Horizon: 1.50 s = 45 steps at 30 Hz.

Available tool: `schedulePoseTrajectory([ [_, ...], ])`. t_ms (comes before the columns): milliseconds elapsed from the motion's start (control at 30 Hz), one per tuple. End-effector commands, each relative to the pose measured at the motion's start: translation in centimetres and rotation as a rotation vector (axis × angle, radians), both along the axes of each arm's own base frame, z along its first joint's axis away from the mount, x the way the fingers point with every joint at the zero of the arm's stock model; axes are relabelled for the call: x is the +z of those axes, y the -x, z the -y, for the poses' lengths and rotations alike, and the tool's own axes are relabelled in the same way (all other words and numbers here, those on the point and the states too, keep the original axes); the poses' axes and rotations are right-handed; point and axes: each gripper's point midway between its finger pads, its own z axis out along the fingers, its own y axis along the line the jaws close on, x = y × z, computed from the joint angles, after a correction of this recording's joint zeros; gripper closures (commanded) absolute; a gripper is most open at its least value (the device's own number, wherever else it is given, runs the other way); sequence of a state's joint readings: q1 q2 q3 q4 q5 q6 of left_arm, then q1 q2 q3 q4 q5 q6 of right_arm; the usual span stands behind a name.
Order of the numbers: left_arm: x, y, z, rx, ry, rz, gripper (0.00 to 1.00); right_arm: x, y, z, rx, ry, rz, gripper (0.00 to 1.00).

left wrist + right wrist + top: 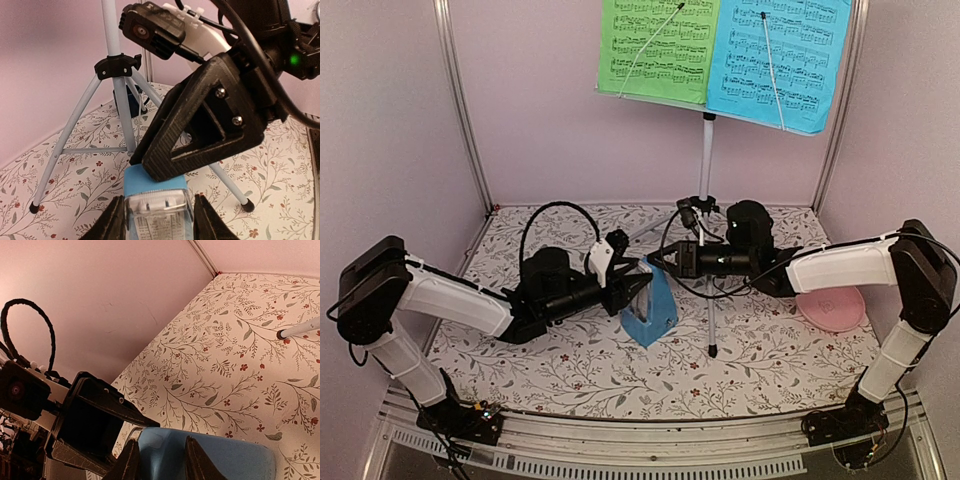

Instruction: Set up the instrument practice props

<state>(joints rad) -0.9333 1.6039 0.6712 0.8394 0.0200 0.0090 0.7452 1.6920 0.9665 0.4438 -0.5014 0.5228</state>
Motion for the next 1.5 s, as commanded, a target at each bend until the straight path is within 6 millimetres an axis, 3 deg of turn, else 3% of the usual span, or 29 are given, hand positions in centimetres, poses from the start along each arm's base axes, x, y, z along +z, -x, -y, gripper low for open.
schedulePoseTrajectory([
  [0,0.7,1.3,-0.2,-0.034,-0.003,0.072,0.84,-9.7,-0.1,3.5,-0.108,0.264,-0.133,0.69],
  [233,1.2,2.9,-0.5,-0.093,0.001,0.125,0.85,-12.5,0.1,4.4,-0.121,0.337,-0.145,0.69],
  [433,0.4,3.8,-1.0,-0.11,-0.016,0.14,0.86,-13.5,0.1,4.8,-0.131,0.372,-0.147,0.69],
  [533,2.1,3.2,-2.6,-0.043,0.054,0.115,0.88,-12.6,0.1,4.6,-0.121,0.352,-0.137,0.67],
  [633,4.4,2.0,-5.1,0.041,0.132,0.058,0.89,-10.2,0.3,3.8,-0.082,0.306,-0.099,0.61],
  [733,5.4,0.1,-7.6,0.146,0.131,-0.027,0.89,-7.7,0.2,3.2,-0.057,0.263,-0.055,0.52],
  [900,2.4,-3.9,-11.6,0.348,0.005,-0.262,0.89,-3.4,0.1,2.0,-0.013,0.185,0.02,0.4],
  [1100,-4.2,-6.5,-15.6,0.473,-0.124,-0.516,0.88,0.4,-0.2,0.9,0.019,0.117,0.077,0.34],
  [1300,-8.1,-8.4,-16.9,0.516,-0.177,-0.604,0.87,2.7,0.1,0.8,0.03,0.078,0.104,0.26],
  [1467,-11.8,-9.6,-16.9,0.532,-0.222,-0.668,0.86,2.6,1.1,1.8,0.028,0.088,0.106,0.18],
])
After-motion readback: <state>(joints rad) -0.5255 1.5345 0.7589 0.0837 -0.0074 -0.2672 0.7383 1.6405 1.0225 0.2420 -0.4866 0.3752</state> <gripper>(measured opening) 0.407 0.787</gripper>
